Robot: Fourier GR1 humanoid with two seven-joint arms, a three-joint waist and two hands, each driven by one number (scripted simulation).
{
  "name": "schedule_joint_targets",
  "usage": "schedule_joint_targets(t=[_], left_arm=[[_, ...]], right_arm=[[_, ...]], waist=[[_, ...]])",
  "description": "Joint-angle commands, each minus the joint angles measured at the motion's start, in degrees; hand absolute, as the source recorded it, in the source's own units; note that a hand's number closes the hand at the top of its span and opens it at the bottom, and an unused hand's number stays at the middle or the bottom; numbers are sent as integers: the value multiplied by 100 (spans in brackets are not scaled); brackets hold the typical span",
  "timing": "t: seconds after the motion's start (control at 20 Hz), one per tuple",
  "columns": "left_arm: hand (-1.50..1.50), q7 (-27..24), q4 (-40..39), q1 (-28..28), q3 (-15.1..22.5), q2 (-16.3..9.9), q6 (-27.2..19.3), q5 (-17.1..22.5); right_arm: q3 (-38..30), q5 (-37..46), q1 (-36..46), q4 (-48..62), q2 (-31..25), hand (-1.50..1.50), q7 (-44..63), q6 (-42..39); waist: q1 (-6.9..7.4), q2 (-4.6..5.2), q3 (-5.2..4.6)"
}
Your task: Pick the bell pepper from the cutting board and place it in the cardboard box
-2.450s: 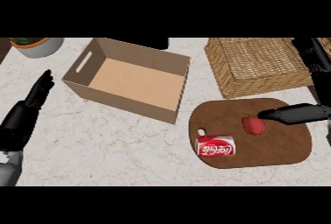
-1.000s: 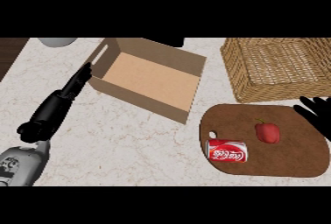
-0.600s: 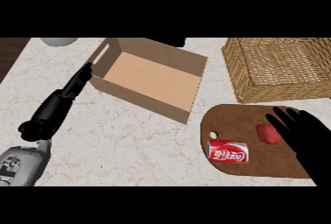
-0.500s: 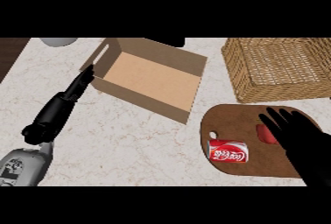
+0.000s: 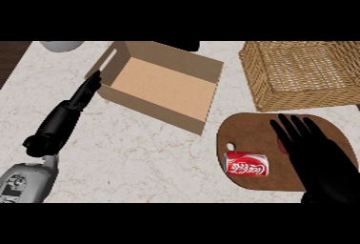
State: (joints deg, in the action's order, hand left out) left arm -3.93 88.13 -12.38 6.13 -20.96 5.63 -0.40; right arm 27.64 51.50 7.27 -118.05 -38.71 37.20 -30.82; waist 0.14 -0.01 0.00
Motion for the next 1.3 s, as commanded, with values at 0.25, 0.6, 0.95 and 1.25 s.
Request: schedule_joint_targets(t=[0.25,0.6,0.95,1.25], left_arm=[[0,-320,-134,174,-182,261,175,-404],[0,263,145,-152,-589,123,584,-172],[0,-175,-17,93,-577,478,525,-513],[0,399,596,178,-573,566,657,-515]], right_arm=[[-244,790,-83,652,444,-150,-652,77],[-462,1356,99,1292,651,-150,-962,146],[-664,1630,-195,1853,1052,-150,-1586,642],[-1038,1851,-280,1990,958,-150,-1873,641]], waist=[[-17,-1,0],[-11,-1,0],[-12,1,0],[-14,-6,1]])
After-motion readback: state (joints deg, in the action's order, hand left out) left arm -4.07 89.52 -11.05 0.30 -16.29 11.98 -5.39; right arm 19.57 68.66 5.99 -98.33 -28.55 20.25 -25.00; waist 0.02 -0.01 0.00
